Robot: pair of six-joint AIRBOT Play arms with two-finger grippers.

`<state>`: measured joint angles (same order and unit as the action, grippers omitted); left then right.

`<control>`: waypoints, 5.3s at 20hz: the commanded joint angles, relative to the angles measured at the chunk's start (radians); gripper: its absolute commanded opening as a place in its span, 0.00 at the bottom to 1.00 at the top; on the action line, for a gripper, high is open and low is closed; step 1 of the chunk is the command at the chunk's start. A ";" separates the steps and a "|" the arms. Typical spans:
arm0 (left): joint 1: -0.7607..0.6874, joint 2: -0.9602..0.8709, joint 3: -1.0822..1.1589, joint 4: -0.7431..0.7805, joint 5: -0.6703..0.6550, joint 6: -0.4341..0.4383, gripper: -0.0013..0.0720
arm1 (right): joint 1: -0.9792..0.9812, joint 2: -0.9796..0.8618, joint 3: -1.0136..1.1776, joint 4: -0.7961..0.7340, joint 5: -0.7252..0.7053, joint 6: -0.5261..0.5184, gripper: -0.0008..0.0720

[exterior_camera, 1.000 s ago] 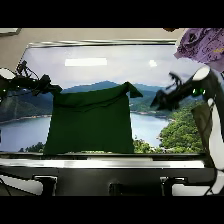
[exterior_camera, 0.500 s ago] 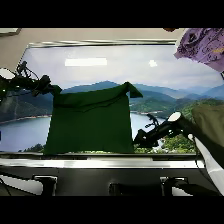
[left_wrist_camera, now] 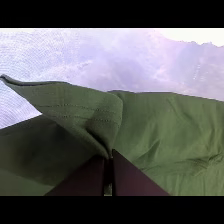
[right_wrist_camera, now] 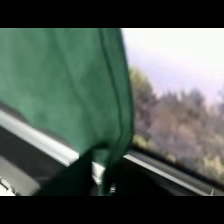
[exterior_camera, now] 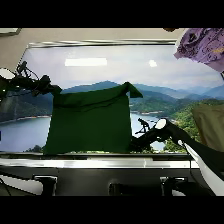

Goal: Fold the clothes and pants, and hang the long-sleeved shirts on hangers.

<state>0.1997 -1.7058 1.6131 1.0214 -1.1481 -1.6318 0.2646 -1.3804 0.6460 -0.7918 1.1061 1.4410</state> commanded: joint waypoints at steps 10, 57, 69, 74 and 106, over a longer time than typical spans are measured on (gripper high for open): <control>0.040 0.000 0.000 0.001 -0.142 0.000 0.05 | -0.463 0.024 0.790 -0.427 -0.283 0.525 0.05; -0.032 0.000 0.000 0.001 -0.149 -0.023 0.05 | 0.057 -0.177 0.256 0.231 -0.570 0.314 0.65; -0.032 0.000 0.000 0.000 -0.144 -0.022 0.05 | 0.057 -0.183 0.303 0.233 -0.580 0.278 0.06; -0.005 0.054 0.001 -0.197 -0.117 0.079 0.04 | 0.005 -0.023 0.385 0.144 -0.530 0.271 0.05; -0.058 0.204 -0.039 0.061 0.182 0.113 0.04 | -0.105 -0.286 1.121 -0.468 -0.148 0.480 0.05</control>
<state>0.2260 -1.2785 1.5787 1.0447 -1.0100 -1.5261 0.1474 -1.4750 1.7672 -1.2579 1.0336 1.8965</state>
